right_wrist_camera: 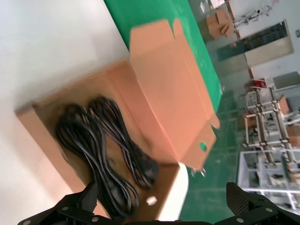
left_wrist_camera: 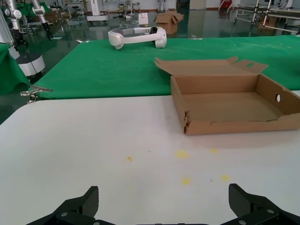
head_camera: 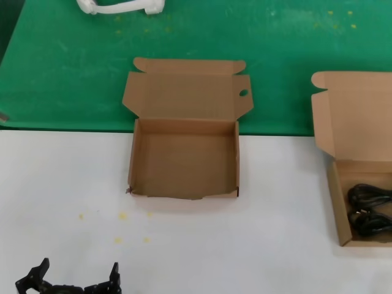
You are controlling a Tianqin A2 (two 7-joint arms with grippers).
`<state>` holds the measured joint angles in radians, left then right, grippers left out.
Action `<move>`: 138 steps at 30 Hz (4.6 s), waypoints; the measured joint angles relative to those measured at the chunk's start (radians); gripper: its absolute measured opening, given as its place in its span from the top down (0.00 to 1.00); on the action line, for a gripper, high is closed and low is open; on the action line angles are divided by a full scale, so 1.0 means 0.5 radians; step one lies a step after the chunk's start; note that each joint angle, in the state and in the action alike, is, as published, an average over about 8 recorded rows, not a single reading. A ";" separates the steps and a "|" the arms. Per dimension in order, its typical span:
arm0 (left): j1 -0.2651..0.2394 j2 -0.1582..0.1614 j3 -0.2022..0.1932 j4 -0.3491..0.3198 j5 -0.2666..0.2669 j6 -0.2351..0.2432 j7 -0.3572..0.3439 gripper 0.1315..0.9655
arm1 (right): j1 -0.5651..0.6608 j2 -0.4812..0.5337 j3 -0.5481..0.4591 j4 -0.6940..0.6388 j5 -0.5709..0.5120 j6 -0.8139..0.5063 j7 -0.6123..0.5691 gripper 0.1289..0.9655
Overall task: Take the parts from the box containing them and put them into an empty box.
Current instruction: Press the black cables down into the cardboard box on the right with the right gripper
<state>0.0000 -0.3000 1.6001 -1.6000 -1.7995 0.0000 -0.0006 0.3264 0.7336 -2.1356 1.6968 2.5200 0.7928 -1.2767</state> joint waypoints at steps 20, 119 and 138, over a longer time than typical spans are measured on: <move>0.000 0.000 0.000 0.000 0.000 0.000 0.000 0.00 | 0.190 0.133 -0.059 -0.167 0.038 -0.031 -0.252 0.00; 0.000 0.000 0.000 0.000 0.001 0.000 -0.001 0.00 | 1.589 -0.248 -1.235 -1.965 0.466 -1.344 -0.925 0.08; 0.000 0.000 0.000 0.000 0.001 0.000 -0.001 0.00 | 1.591 -0.250 -1.235 -2.005 0.466 -1.357 -0.907 0.50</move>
<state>0.0000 -0.3001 1.6001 -1.6000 -1.7991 -0.0001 -0.0010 1.1218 0.6085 -2.7529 0.6944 2.7530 0.1143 -1.7303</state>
